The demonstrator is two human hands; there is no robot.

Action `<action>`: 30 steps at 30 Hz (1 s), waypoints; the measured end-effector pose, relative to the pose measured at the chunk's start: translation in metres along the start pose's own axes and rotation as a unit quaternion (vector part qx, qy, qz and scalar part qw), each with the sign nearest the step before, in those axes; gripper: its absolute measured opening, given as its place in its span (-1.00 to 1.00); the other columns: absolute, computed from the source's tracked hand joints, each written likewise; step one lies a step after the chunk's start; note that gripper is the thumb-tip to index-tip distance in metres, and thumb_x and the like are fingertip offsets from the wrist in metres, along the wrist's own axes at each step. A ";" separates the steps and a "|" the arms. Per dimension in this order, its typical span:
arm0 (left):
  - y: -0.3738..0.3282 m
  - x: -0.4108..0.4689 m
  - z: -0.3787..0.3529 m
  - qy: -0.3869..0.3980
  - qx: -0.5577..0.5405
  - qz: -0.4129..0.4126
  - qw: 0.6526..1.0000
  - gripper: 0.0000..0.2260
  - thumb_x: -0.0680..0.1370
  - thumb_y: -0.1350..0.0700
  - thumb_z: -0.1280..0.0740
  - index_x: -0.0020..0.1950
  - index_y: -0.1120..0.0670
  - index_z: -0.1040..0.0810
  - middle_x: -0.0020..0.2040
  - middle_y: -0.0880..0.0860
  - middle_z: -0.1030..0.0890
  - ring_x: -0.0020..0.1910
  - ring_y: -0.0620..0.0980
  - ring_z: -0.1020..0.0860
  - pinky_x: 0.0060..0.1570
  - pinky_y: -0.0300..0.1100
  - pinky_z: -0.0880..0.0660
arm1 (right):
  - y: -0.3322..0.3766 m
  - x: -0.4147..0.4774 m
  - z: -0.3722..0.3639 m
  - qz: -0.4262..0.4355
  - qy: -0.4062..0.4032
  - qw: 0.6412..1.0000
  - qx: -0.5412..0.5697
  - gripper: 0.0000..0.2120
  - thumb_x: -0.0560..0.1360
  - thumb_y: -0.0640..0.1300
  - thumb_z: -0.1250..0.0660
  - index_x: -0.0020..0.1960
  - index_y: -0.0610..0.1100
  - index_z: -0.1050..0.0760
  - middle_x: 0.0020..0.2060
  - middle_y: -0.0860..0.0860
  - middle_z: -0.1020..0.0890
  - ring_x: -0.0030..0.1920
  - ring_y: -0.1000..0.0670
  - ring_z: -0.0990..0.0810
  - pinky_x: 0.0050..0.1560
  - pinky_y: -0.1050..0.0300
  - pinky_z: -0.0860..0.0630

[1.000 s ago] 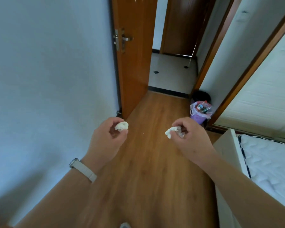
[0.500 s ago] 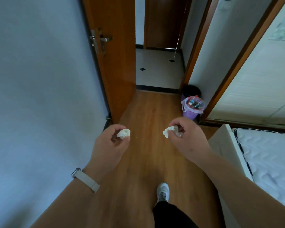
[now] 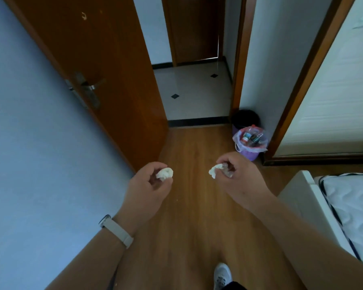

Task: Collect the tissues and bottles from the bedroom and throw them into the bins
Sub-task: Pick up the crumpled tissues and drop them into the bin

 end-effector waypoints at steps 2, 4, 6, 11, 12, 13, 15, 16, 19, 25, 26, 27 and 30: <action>-0.016 0.026 -0.017 0.017 -0.004 -0.014 1.000 -0.76 0.51 0.04 -0.42 0.07 -0.22 -0.44 -0.04 -0.32 -0.53 -0.06 -0.25 -0.55 -0.19 -0.48 -0.45 | -0.011 0.025 0.015 0.003 -0.001 1.000 -0.011 -0.88 0.46 -0.11 -0.39 -0.03 0.03 -0.50 -0.17 0.17 -0.54 -0.17 0.16 -0.53 -0.21 0.22 -0.53; -0.027 0.047 -0.032 0.033 -0.013 -0.023 0.999 -0.76 0.52 0.05 -0.41 0.06 -0.24 -0.44 -0.03 -0.33 -0.53 -0.03 -0.32 -0.53 -0.19 -0.51 -0.45 | -0.019 0.044 0.028 0.008 -0.007 1.000 -0.020 -0.88 0.47 -0.12 -0.38 -0.02 0.01 -0.50 -0.17 0.18 -0.54 -0.16 0.18 -0.52 -0.22 0.31 -0.49; -0.036 0.065 -0.045 0.048 -0.016 -0.028 0.998 -0.76 0.53 0.05 -0.41 0.07 -0.23 -0.44 -0.03 -0.32 -0.53 -0.01 -0.37 -0.51 -0.20 -0.52 -0.45 | -0.028 0.056 0.041 -0.001 -0.020 1.000 -0.020 -0.88 0.47 -0.13 -0.39 -0.02 -0.01 -0.51 -0.17 0.18 -0.54 -0.15 0.19 -0.52 -0.22 0.40 -0.46; -0.055 0.115 -0.067 0.072 -0.030 -0.052 0.996 -0.76 0.52 0.07 -0.41 0.04 -0.23 -0.45 -0.03 -0.29 -0.55 -0.02 -0.31 -0.53 -0.17 -0.49 -0.46 | -0.054 0.083 0.061 -0.030 -0.047 0.998 -0.034 -0.89 0.47 -0.12 -0.40 -0.02 0.00 -0.51 -0.18 0.19 -0.54 -0.18 0.17 -0.54 -0.23 0.47 -0.43; -0.057 0.125 -0.072 0.076 -0.030 -0.057 0.995 -0.77 0.52 0.07 -0.41 0.05 -0.23 -0.45 -0.03 -0.29 -0.55 -0.03 -0.28 -0.55 -0.16 -0.47 -0.46 | -0.059 0.088 0.065 -0.033 -0.056 0.997 -0.035 -0.88 0.47 -0.12 -0.41 -0.03 -0.01 -0.51 -0.19 0.20 -0.54 -0.19 0.17 -0.54 -0.23 0.47 -0.43; -0.058 0.133 -0.076 0.081 -0.030 -0.060 0.994 -0.77 0.52 0.07 -0.41 0.06 -0.22 -0.45 -0.02 -0.28 -0.56 -0.03 -0.25 -0.56 -0.15 -0.46 -0.46 | -0.063 0.093 0.068 -0.038 -0.064 0.997 -0.036 -0.88 0.46 -0.13 -0.42 -0.03 -0.01 -0.52 -0.20 0.21 -0.53 -0.20 0.18 -0.55 -0.23 0.48 -0.43; -0.058 0.155 -0.087 0.094 -0.039 -0.065 0.993 -0.77 0.52 0.07 -0.41 0.08 -0.21 -0.46 -0.02 -0.26 -0.57 -0.02 -0.22 -0.57 -0.13 -0.43 -0.47 | -0.073 0.105 0.071 -0.055 -0.072 0.995 -0.039 -0.87 0.46 -0.12 -0.42 -0.04 0.01 -0.51 -0.21 0.22 -0.53 -0.22 0.18 -0.55 -0.24 0.49 -0.41; -0.057 0.166 -0.092 0.100 -0.043 -0.068 0.992 -0.77 0.52 0.07 -0.41 0.07 -0.22 -0.47 -0.02 -0.25 -0.58 -0.03 -0.22 -0.57 -0.13 -0.41 -0.48 | -0.077 0.111 0.072 -0.062 -0.073 0.995 -0.043 -0.86 0.46 -0.11 -0.43 -0.04 0.03 -0.50 -0.21 0.22 -0.53 -0.23 0.18 -0.55 -0.24 0.49 -0.41; -0.053 0.206 -0.111 0.125 -0.062 -0.076 0.987 -0.76 0.52 0.07 -0.42 0.03 -0.25 -0.47 -0.04 -0.22 -0.60 -0.04 -0.28 -0.56 -0.15 -0.36 -0.50 | -0.094 0.137 0.074 -0.082 -0.085 0.991 -0.065 -0.83 0.45 -0.08 -0.44 -0.03 0.06 -0.48 -0.17 0.19 -0.54 -0.21 0.19 -0.55 -0.28 0.48 -0.40; -0.039 0.308 -0.133 0.165 -0.099 -0.086 0.978 -0.77 0.52 0.06 -0.41 0.01 -0.26 -0.46 -0.04 -0.26 -0.59 -0.03 -0.27 -0.57 -0.16 -0.43 -0.48 | -0.108 0.215 0.064 -0.123 -0.114 0.983 -0.081 -0.82 0.47 -0.07 -0.43 0.01 0.06 -0.46 -0.15 0.16 -0.54 -0.19 0.20 -0.55 -0.27 0.50 -0.41; -0.038 0.328 -0.132 0.167 -0.106 -0.090 0.976 -0.76 0.52 0.07 -0.41 0.01 -0.26 -0.45 -0.04 -0.26 -0.59 -0.03 -0.29 -0.56 -0.17 -0.44 -0.48 | -0.108 0.231 0.062 -0.130 -0.113 0.982 -0.082 -0.82 0.47 -0.07 -0.43 0.03 0.02 -0.48 -0.14 0.13 -0.55 -0.19 0.19 -0.55 -0.28 0.49 -0.42; -0.036 0.348 -0.130 0.166 -0.113 -0.096 0.975 -0.76 0.52 0.08 -0.41 0.00 -0.27 -0.46 -0.06 -0.25 -0.59 -0.03 -0.31 -0.55 -0.17 -0.44 -0.49 | -0.106 0.249 0.059 -0.135 -0.110 0.981 -0.085 -0.82 0.47 -0.09 -0.42 0.04 0.01 -0.49 -0.14 0.13 -0.55 -0.18 0.18 -0.55 -0.28 0.48 -0.42; -0.026 0.405 -0.126 0.168 -0.122 -0.111 0.972 -0.76 0.52 0.07 -0.41 0.01 -0.25 -0.47 -0.05 -0.25 -0.59 -0.03 -0.33 -0.55 -0.14 -0.41 -0.51 | -0.088 0.305 0.053 -0.108 -0.119 0.980 -0.117 -0.81 0.47 -0.13 -0.42 -0.03 0.05 -0.44 -0.19 0.22 -0.49 -0.16 0.15 -0.56 -0.28 0.51 -0.40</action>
Point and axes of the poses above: each hand's wrist, its own x-axis towards the middle knuckle, its own z-axis out of the back of the hand, y = z × x, the point moved 7 cm from there along x, towards the middle knuckle
